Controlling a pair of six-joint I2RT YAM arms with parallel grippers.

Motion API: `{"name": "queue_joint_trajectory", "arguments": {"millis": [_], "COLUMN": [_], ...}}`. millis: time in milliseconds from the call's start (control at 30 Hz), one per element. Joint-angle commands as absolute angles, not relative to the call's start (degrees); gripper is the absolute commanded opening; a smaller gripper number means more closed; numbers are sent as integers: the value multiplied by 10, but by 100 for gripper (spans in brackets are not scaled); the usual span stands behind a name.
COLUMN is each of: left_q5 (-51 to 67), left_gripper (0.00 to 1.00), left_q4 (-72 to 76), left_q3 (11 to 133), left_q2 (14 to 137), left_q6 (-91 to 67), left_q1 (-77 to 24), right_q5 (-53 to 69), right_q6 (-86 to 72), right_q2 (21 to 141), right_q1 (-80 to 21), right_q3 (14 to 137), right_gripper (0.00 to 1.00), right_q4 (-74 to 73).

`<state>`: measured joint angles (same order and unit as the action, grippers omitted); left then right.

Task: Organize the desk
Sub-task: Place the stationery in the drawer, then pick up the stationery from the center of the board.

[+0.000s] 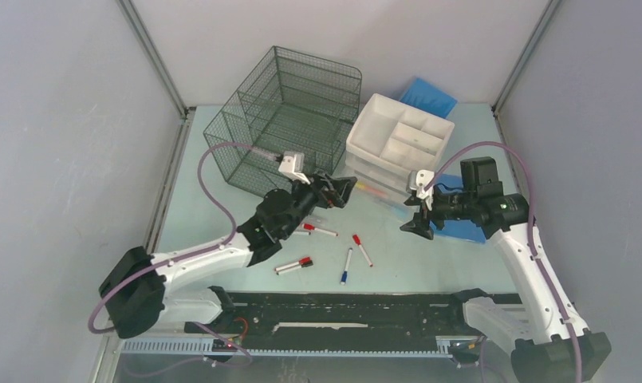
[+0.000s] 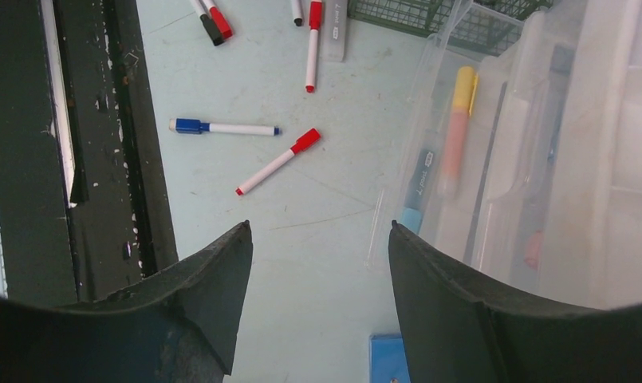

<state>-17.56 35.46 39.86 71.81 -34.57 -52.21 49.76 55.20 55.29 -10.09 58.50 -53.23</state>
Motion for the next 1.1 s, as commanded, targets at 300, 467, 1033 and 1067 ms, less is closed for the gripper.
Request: {"name": "queue_joint_trajectory", "arguments": {"millis": [300,467,1033,1067], "left_q5": [-64,-66,-135,-141], "left_gripper": [100,100,100,100], "left_q4": [233,181,34,14], "left_q3": [277,258,233,241], "left_q2": [543,508,419,425], "left_q6": [-194,-192,-184,-180], "left_q1": [-472,-470,-466,-466], "right_q5": [514,507,448,443], "right_q6": [595,589,571,570], "right_q2": [587,541,511,509], "right_q1": [-76,-85,-169,-170], "right_q3": [586,555,513,512], "right_gripper": [72,73,74,74], "right_q4": [-583,-559,-502,-500]}}
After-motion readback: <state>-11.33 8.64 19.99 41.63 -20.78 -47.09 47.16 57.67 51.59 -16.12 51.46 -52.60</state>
